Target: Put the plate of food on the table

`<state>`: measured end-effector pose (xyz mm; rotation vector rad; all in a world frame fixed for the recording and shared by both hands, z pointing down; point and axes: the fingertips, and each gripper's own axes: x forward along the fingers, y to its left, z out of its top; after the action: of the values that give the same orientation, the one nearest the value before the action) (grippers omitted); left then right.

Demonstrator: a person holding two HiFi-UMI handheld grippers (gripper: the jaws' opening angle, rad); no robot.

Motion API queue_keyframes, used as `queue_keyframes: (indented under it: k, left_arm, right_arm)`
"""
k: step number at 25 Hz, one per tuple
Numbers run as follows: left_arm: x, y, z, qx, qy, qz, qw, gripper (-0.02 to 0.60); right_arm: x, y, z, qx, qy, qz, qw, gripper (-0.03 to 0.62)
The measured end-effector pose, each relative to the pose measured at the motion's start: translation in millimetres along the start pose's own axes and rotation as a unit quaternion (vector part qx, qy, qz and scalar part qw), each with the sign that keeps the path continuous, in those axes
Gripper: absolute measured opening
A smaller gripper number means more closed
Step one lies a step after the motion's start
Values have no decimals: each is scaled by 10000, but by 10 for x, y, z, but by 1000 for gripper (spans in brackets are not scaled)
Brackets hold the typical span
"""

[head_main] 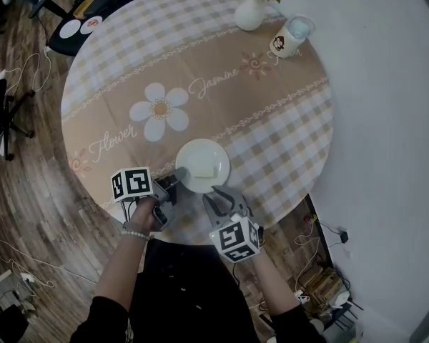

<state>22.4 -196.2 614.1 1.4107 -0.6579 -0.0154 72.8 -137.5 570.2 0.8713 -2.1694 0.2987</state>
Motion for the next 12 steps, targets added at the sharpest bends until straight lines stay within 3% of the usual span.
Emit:
queue_keyframes:
  k: [4,8,12]
  left_arm:
    - [-9,-1,-5,-4,22,4,10000,9]
    - [-5,-1,0,-5,29,-25,10000,9]
    - [0,1,-7,-9,44,-41,10000,8]
  right_arm:
    - [95,185,-56,-1057,274,-6,9940,86]
    - [196,266,-117,-2275,556,-161,9721,86]
    - [271,289,-120,-2865,612,-276,9557,75]
